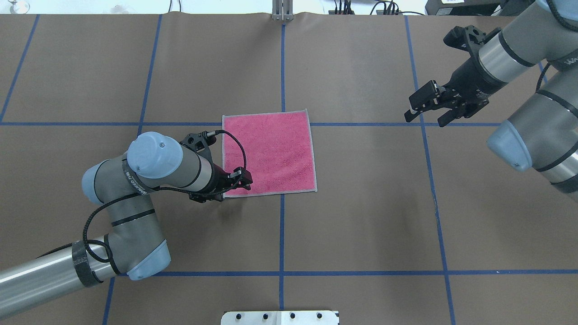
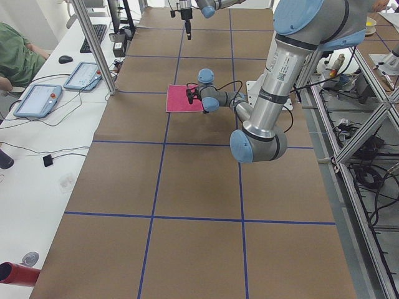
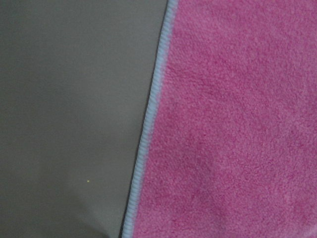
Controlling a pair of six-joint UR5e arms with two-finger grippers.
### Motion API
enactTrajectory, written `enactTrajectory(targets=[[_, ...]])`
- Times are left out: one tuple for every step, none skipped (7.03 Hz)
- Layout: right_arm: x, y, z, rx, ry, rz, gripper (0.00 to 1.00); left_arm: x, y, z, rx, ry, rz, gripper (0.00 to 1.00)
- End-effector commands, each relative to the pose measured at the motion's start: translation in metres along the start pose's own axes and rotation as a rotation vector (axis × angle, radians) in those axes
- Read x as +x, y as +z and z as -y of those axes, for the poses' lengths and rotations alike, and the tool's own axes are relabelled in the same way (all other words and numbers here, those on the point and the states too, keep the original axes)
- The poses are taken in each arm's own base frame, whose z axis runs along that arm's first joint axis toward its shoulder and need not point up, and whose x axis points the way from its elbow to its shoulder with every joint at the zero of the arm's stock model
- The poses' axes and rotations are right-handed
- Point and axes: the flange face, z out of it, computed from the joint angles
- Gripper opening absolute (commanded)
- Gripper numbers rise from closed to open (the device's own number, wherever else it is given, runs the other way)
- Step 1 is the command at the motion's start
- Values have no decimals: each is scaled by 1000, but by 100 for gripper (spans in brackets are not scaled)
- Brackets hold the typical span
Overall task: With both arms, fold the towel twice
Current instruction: 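Close the left gripper on the pink towel's near corner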
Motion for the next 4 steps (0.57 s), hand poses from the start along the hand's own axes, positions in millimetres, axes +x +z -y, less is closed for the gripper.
enactTrajectory(targets=[[0, 0, 0, 0, 1, 0, 100, 2, -1, -1, -2, -2, -2, 50], [0, 0, 0, 0, 1, 0, 100, 2, -1, -1, -2, -1, -3, 43], [0, 0, 0, 0, 1, 0, 100, 3, -2, -1, -2, -1, -5, 42], [1, 0, 0, -1, 2, -1, 100, 3, -3, -2, -2, 0, -6, 42]])
